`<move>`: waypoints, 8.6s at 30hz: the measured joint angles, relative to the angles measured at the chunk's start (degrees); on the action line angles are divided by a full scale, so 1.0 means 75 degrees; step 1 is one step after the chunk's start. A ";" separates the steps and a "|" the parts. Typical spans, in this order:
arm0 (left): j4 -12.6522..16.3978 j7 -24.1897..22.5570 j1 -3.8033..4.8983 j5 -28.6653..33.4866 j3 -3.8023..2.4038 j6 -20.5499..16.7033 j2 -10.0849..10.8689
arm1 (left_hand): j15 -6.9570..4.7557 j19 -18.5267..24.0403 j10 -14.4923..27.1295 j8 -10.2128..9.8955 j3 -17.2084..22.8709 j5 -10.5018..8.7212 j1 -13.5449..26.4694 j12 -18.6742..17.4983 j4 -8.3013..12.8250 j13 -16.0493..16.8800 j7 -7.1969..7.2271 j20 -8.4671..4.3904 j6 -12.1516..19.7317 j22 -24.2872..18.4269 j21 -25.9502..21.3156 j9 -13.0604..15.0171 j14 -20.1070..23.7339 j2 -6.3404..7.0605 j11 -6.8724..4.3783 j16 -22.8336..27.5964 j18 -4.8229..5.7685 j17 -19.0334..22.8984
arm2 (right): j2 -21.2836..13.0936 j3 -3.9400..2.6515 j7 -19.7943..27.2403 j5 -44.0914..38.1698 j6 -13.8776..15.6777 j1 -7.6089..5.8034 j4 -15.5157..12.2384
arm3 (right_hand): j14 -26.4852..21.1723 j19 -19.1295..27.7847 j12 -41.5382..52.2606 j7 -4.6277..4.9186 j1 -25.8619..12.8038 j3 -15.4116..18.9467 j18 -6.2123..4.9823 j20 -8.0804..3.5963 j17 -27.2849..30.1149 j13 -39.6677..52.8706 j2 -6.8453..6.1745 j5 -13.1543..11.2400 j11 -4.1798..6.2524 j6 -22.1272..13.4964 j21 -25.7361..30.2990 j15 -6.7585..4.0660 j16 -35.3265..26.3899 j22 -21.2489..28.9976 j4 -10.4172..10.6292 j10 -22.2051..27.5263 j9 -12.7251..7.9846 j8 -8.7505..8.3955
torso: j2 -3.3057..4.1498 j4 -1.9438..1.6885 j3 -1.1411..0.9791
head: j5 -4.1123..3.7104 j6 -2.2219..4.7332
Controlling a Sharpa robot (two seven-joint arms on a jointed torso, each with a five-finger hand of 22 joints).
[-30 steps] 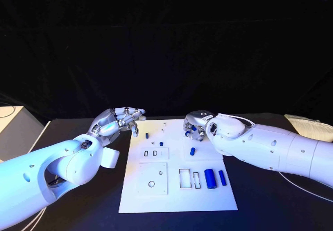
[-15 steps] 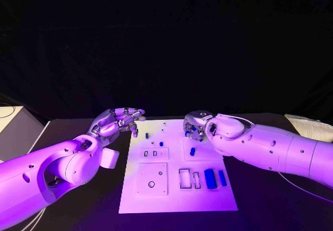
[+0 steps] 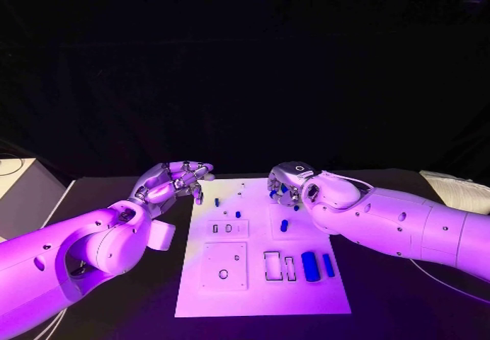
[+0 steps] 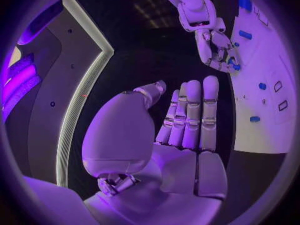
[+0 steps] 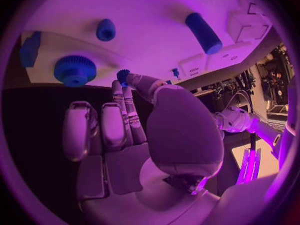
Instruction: Assemble the parts on the task board
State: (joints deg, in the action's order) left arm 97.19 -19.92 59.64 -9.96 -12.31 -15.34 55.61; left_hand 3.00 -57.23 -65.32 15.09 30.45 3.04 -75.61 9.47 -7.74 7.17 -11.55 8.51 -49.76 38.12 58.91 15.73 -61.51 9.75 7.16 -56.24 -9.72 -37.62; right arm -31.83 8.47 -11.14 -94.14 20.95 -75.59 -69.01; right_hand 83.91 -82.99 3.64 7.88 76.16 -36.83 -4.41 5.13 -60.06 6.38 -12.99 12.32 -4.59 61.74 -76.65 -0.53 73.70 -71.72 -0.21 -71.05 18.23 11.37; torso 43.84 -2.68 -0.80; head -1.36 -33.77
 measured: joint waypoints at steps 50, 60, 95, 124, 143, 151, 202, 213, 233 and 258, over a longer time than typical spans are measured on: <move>0.0084 0.0046 0.0007 -0.0098 -0.0215 0.0000 0.0036 | 0.0000 0.0029 0.0027 0.0000 0.0000 0.0000 0.0000 0.0000 0.0000 0.0010 -0.0027 0.0029 0.0027 0.0004 0.0024 -0.0001 0.0000 0.0000 0.0028 0.0000 0.0000 0.0001 | 0.1385 -0.0026 -0.0214 0.0032 0.1315 -0.0075 0.1120 | 0.0000 -0.0027 -0.0010 0.0004 -0.0032 0.0001 0.0000 -0.0027 -0.0146 -0.0005 -0.0032 0.0180 0.0065 0.0049 -0.0088 0.0000 0.0129 -0.0121 0.0000 -0.0125 0.0059 0.0047 | 0.0295 -0.0223 0.0156 | -0.0029 0.0218; 0.0067 0.0060 0.0005 -0.0124 -0.0220 0.0000 0.0016 | 0.0000 0.0029 0.0027 0.0000 0.0000 0.0000 0.0000 0.0000 0.0000 0.0009 -0.0027 0.0029 0.0027 0.0003 0.0024 -0.0001 0.0000 0.0000 0.0028 0.0000 0.0001 0.0001 | 0.1432 -0.0024 -0.0216 0.0033 0.1311 -0.0084 0.1221 | 0.0001 -0.0026 -0.0011 0.0004 -0.0032 0.0001 -0.0001 -0.0027 -0.0144 -0.0006 -0.0032 0.0179 0.0065 0.0048 -0.0088 0.0000 0.0129 -0.0120 0.0000 -0.0125 0.0067 0.0047 | 0.0382 -0.0238 0.0199 | -0.0077 0.0242; 0.0086 0.0121 0.0006 -0.0148 -0.0223 0.0025 0.0035 | 0.0000 0.0029 0.0027 0.0000 0.0000 0.0000 0.0000 0.0000 0.0000 0.0014 -0.0027 0.0029 0.0027 0.0014 0.0023 -0.0001 0.0000 0.0000 0.0028 0.0000 0.0000 0.0001 | 0.1491 -0.0019 -0.0216 0.0030 0.1243 -0.0096 0.1411 | -0.0067 0.0326 -0.0009 0.0190 -0.0258 0.0002 -0.0001 0.0105 0.0609 -0.0254 -0.0366 0.0040 -0.0131 -0.0685 0.0633 0.0124 -0.0228 0.0761 0.0001 0.0679 -0.0018 -0.0369 | 0.0453 -0.0244 0.0207 | 0.0024 0.0241; -0.0147 0.0068 0.0004 -0.0147 -0.0224 0.0130 0.0087 | 0.0066 0.0498 0.0111 -0.0037 0.0042 0.0000 0.0000 0.0000 0.0042 0.0041 -0.0028 0.0056 0.0083 -0.0344 -0.0128 0.0007 0.0151 0.0000 0.0055 0.0090 0.0001 0.0051 | -0.0486 -0.0103 0.0337 0.1569 0.1192 -0.0313 -0.0508 | 0.0028 0.0182 0.1667 0.0053 0.0086 0.0893 -0.0189 -0.0116 0.0193 0.0910 -0.0350 -0.0490 0.0053 -0.0650 0.0871 -0.0142 0.0172 0.0735 0.0277 -0.0793 -0.0190 -0.0521 | 0.0362 -0.0093 0.0134 | -0.0001 0.0294; -0.0302 0.0055 -0.0004 -0.0170 -0.0222 0.0542 0.0067 | 0.0093 0.0588 0.0178 -0.0063 0.0063 0.0000 0.0000 0.0000 0.0064 0.0040 -0.0055 0.0093 0.0111 -0.0360 -0.0156 0.0006 0.0232 0.0000 0.0068 0.0169 0.0001 0.0092 | -0.0992 -0.0126 0.0512 0.2753 0.0158 -0.0386 0.0155 | 0.0001 -0.0137 1.1441 0.0196 0.0060 0.1899 0.0302 0.0030 -0.1988 0.9144 -0.0158 -0.0170 0.0060 -0.1238 -0.1090 0.0030 0.1936 -0.0431 0.0947 -0.1739 -0.0178 -0.0041 | 0.0248 -0.0012 0.0033 | 0.0033 0.0185; -0.0373 0.0086 -0.0038 -0.0254 -0.0221 0.0639 0.0030 | 0.0094 0.0588 0.0177 -0.0062 0.0063 0.0000 0.0000 0.0000 0.0064 0.0040 -0.0055 0.0094 0.0111 -0.0360 -0.0156 0.0005 0.0232 0.0000 0.0068 0.0199 0.0001 0.0099 | -0.0888 -0.0130 0.0324 0.2755 0.0006 -0.0385 0.0289 | 0.0014 -0.0135 1.1441 0.0241 0.0061 0.2138 0.0301 0.0086 -0.1988 0.9143 -0.0156 -0.0208 0.0024 -0.1427 -0.1182 0.0070 0.1970 -0.0431 0.1069 -0.1716 -0.0211 -0.0041 | 0.0250 -0.0021 0.0048 | -0.0001 0.0163; -0.0396 0.0172 -0.0169 -0.0350 -0.0221 0.0706 0.0020 | 0.0094 0.0588 0.0205 -0.0062 0.0063 0.0000 0.0000 0.0000 0.0063 0.0045 -0.0082 0.0094 0.0138 -0.0366 -0.0156 0.0003 0.0232 0.0000 0.0096 0.0199 0.0001 0.0104 | -0.0448 -0.0132 0.0018 0.2793 -0.0413 -0.0270 0.0612 | 0.0030 -0.0134 1.1470 0.0217 0.0381 0.2759 0.0391 0.0139 -0.1983 0.9138 0.0244 -0.0164 -0.0034 -0.1337 -0.1426 0.0112 0.2036 -0.0426 0.1643 -0.1719 -0.0229 0.0169 | 0.0253 -0.0027 0.0053 | -0.0021 0.0025; -0.0395 0.0186 -0.0169 -0.0352 -0.0221 0.0707 0.0024 | 0.0094 0.0588 0.0205 -0.0062 0.0063 0.0000 0.0000 0.0000 0.0063 0.0044 -0.0082 0.0094 0.0138 -0.0365 -0.0156 0.0003 0.0231 0.0000 0.0096 0.0199 0.0001 0.0110 | -0.0365 -0.0139 -0.0087 0.2727 -0.0305 -0.0245 0.0627 | 0.0030 -0.0134 1.1470 0.0149 0.0444 0.2597 0.0390 0.0139 -0.1982 0.9137 0.0307 -0.0075 -0.0032 -0.1106 -0.1508 0.0111 0.2036 -0.0425 0.1630 -0.1718 -0.0234 0.0227 | 0.0254 -0.0030 0.0059 | -0.0090 0.0038; -0.0415 0.0194 -0.0169 -0.0358 -0.0221 0.0711 0.0025 | 0.0093 0.0644 0.0204 -0.0062 0.0105 0.0000 0.0000 0.0000 0.0106 0.0054 -0.0082 0.0094 0.0138 -0.0364 -0.0156 0.0011 0.0231 0.0000 0.0096 0.0229 0.0002 0.0119 | -0.0426 -0.0125 0.0086 0.2347 0.1394 -0.0193 -0.0407 | 0.0015 -0.0134 1.1470 0.0093 0.0644 0.2000 0.0487 0.0000 -0.1981 0.9142 0.0196 0.0374 0.0122 -0.0833 -0.1714 -0.0016 0.2035 -0.0431 0.1509 -0.1729 -0.0232 0.0349 | 0.0248 -0.0019 0.0054 | 0.0018 0.0042; -0.0424 0.0204 -0.0169 -0.0377 -0.0221 0.0711 0.0003 | 0.0093 0.0644 0.0204 -0.0062 0.0105 0.0000 0.0000 0.0000 0.0106 0.0062 -0.0081 0.0094 0.0137 -0.0371 -0.0156 0.0009 0.0231 0.0000 0.0096 0.0229 0.0001 0.0125 | 0.0424 0.0120 -0.0119 0.0509 0.2053 -0.0009 -0.0541 | 0.0015 -0.0134 1.1469 0.0058 0.0524 0.1964 0.0482 0.0001 -0.1980 0.9140 0.0076 0.0273 0.0121 -0.0801 -0.1750 -0.0014 0.2035 -0.0428 0.1505 -0.1728 -0.0214 0.0299 | 0.0272 -0.0023 0.0059 | 0.0045 0.0060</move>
State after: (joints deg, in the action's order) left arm 94.01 -18.39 58.37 -12.79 -13.97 -10.01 55.64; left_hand 3.71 -52.41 -63.79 14.63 31.24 3.04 -75.61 9.47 -6.95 7.64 -12.16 9.21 -48.73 35.34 57.74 15.80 -59.78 9.75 7.88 -54.52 -9.71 -36.69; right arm -28.65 9.37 -12.03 -90.33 36.35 -75.65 -73.07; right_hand 84.02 -84.00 89.66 8.32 80.08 -22.11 -0.80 5.14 -74.91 74.93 -12.42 14.37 -3.68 55.73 -89.77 -0.64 88.96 -74.93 11.08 -84.02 16.63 13.61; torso 45.88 -2.85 -0.36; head -1.03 -33.32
